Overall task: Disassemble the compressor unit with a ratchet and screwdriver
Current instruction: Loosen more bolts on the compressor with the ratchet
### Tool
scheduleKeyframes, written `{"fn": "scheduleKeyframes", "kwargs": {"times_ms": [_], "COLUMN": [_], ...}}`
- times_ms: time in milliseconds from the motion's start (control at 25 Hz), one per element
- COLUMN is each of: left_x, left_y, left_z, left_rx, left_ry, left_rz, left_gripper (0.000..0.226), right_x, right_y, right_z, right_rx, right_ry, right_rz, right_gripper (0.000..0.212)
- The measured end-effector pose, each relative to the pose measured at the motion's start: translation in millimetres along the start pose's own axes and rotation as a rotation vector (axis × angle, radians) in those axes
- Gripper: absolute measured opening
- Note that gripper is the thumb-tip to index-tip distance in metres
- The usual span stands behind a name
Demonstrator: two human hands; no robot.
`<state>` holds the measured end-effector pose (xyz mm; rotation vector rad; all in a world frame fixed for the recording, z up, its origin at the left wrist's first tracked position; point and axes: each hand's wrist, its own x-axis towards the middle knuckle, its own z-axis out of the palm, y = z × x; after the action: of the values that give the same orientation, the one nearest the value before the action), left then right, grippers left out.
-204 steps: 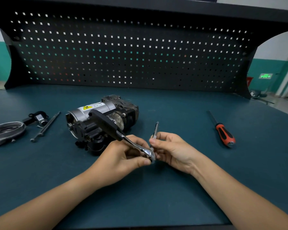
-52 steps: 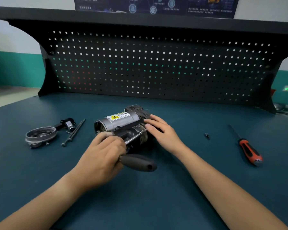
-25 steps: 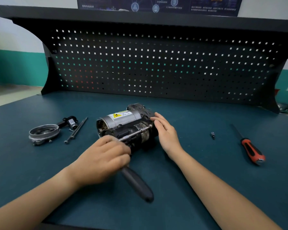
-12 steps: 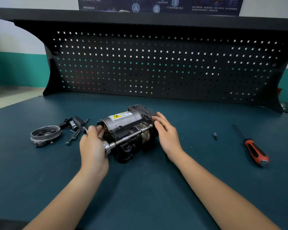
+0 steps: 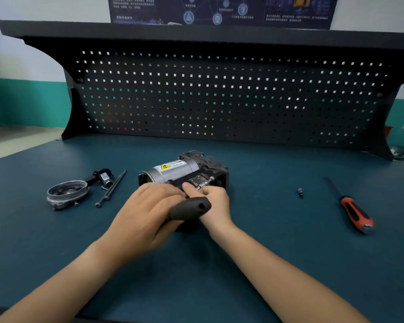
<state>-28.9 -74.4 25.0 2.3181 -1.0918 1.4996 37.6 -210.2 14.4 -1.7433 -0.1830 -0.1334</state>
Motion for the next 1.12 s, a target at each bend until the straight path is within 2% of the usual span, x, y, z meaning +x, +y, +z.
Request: {"fn": "scheduleKeyframes", "kwargs": {"times_ms": [120,160,240,320,400,600,760,840,880,960,1040,1120], "left_x": [5,5,3,1,3,10,9,8,9,13,15,9], "left_y": [1,3,11,18,15,-4,-17,-21,-20,-13,-3,1], "left_z": [-17,-21,-26,-23,-19,-17,-14,-13,-14,-19,-27,-32], "left_rx": [0.033,0.015,-0.116,-0.423,-0.691,-0.810,-1.064,-1.143,-1.126,-0.973,-0.738,-0.404], "left_ry": [-0.074,-0.106,-0.114,-0.018,0.141,0.353,0.456,0.467,0.444,0.320,0.137,-0.150], "left_rz": [0.014,-0.054,-0.337,-0.639,-0.842,-1.074,-1.435,-1.546,-1.504,-1.223,-0.755,-0.226], "left_gripper": [0.038,0.037,0.030,0.021,0.012,0.033,0.013,0.014,0.014,0.011,0.033,0.049], "right_x": [4,5,5,4,4,7,7,7,7,6,5,4], "right_y": [2,4,4,3,3,1,-1,0,1,2,3,3], "right_z": [2,1,1,2,2,-6,-7,-6,-6,-6,-4,-5], "right_rx": [0.104,0.089,0.031,-0.003,-0.020,-0.039,-0.109,-0.119,-0.118,-0.101,-0.102,-0.157], "right_ry": [0.084,0.102,0.089,0.075,0.080,-0.011,0.005,0.022,0.021,0.009,0.007,0.015], "right_rz": [0.074,0.071,0.053,0.035,0.019,-0.018,-0.080,-0.102,-0.106,-0.101,-0.100,-0.117], "right_gripper": [0.049,0.050,0.052,0.053,0.052,0.046,0.049,0.051,0.050,0.047,0.045,0.047]}}
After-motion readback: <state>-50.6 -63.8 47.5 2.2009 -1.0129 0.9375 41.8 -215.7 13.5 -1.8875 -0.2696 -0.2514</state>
